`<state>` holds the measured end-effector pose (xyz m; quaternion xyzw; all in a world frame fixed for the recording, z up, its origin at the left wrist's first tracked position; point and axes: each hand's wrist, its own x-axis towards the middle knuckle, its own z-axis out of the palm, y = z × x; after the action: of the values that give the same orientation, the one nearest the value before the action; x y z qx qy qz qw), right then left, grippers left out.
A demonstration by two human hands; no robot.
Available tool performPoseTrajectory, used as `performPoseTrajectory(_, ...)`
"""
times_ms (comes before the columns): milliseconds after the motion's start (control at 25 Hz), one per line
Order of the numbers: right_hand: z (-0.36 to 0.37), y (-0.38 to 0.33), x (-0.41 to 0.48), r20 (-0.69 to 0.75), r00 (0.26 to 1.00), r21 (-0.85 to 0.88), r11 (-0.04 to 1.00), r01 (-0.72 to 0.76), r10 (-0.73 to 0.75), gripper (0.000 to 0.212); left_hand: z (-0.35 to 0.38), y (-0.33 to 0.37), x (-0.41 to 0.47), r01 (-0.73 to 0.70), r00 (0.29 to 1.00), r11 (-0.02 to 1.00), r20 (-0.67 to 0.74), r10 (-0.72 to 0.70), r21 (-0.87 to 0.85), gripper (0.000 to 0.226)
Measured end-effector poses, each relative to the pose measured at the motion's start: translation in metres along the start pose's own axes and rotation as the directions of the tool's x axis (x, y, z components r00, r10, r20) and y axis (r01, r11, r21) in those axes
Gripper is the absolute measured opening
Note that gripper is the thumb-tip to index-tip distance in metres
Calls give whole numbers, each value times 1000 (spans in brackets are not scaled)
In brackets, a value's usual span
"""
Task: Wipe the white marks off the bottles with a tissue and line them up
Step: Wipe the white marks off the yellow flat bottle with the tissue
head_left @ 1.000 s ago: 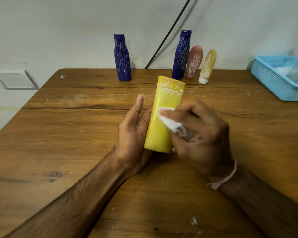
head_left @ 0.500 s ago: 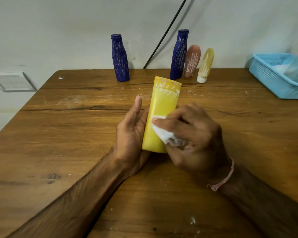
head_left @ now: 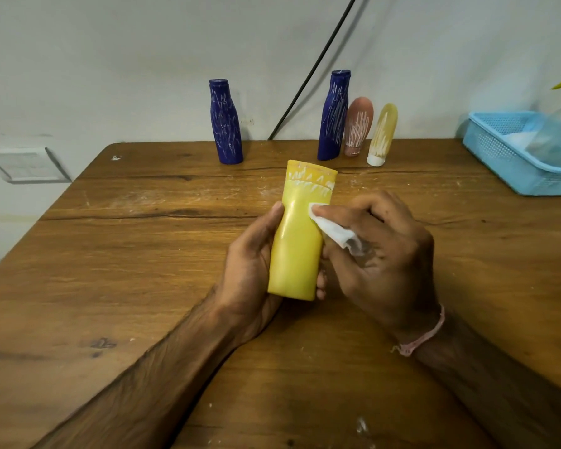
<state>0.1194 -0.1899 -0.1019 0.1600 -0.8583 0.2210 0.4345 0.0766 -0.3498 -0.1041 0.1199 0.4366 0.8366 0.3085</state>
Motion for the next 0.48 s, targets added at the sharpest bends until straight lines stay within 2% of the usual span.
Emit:
performPoseTrajectory(120,1,-2,-4,57,994,29,995,91,-92,28,2,3,-1,12,1000,999,-28,-13,-43,53)
performPoseTrajectory(280,1,4,1,-17,999,-19,999,-33,33,33,2,5,-3,62,998,998,-15,-62,-10,55)
performPoseTrajectory(440,-1,3,0,21,997,-7,997,76,-76,26,3,6,-4,77,997,997,-1,-77,-6,56)
performPoseTrajectory(480,-1,5,0,8,998,-33,998,61,-60,27,2,6,-5,88,996,996,-2,-88,-6,56)
